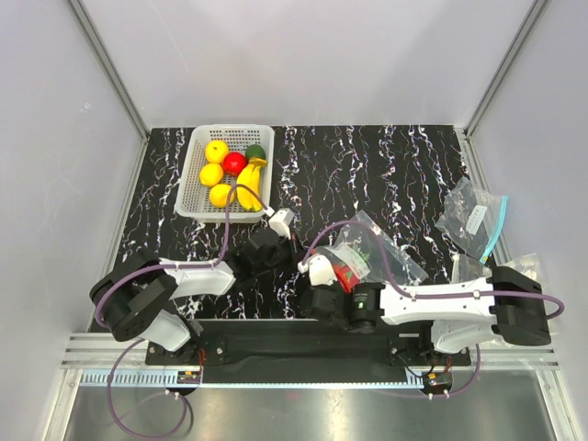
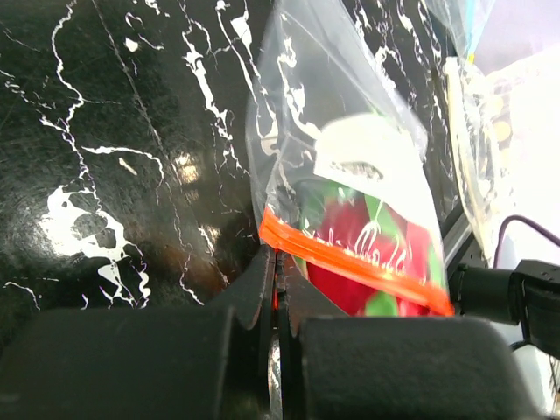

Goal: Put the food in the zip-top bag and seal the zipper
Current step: Place the fake fruit in the zipper food storage bag.

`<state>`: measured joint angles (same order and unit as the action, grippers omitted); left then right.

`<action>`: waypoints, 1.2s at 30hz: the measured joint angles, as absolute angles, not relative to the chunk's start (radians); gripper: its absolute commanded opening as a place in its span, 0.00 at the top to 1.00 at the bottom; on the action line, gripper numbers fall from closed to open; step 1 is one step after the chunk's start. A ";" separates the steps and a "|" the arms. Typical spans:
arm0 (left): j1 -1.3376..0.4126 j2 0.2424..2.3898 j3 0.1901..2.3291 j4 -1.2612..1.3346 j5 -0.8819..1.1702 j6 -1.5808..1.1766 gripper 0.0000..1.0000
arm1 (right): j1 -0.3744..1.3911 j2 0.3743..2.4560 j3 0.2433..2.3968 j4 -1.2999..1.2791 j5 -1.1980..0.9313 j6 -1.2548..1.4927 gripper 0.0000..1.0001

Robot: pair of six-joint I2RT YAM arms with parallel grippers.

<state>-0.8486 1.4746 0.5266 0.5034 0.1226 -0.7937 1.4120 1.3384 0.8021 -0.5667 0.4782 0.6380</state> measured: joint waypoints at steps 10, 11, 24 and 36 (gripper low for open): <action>-0.849 1.477 0.531 0.461 0.165 -0.748 1.00 | 1.411 1.335 0.847 -0.773 0.738 0.826 0.71; -0.849 1.477 0.531 0.455 0.168 -0.744 1.00 | 1.409 1.345 0.853 -0.785 0.748 0.837 0.71; -0.849 1.477 0.558 0.371 0.206 -0.696 1.00 | 1.261 1.302 0.862 -0.861 0.799 0.895 0.69; -0.849 1.470 0.643 0.260 0.228 -0.702 1.00 | 1.175 1.218 0.835 -0.781 0.686 0.813 0.25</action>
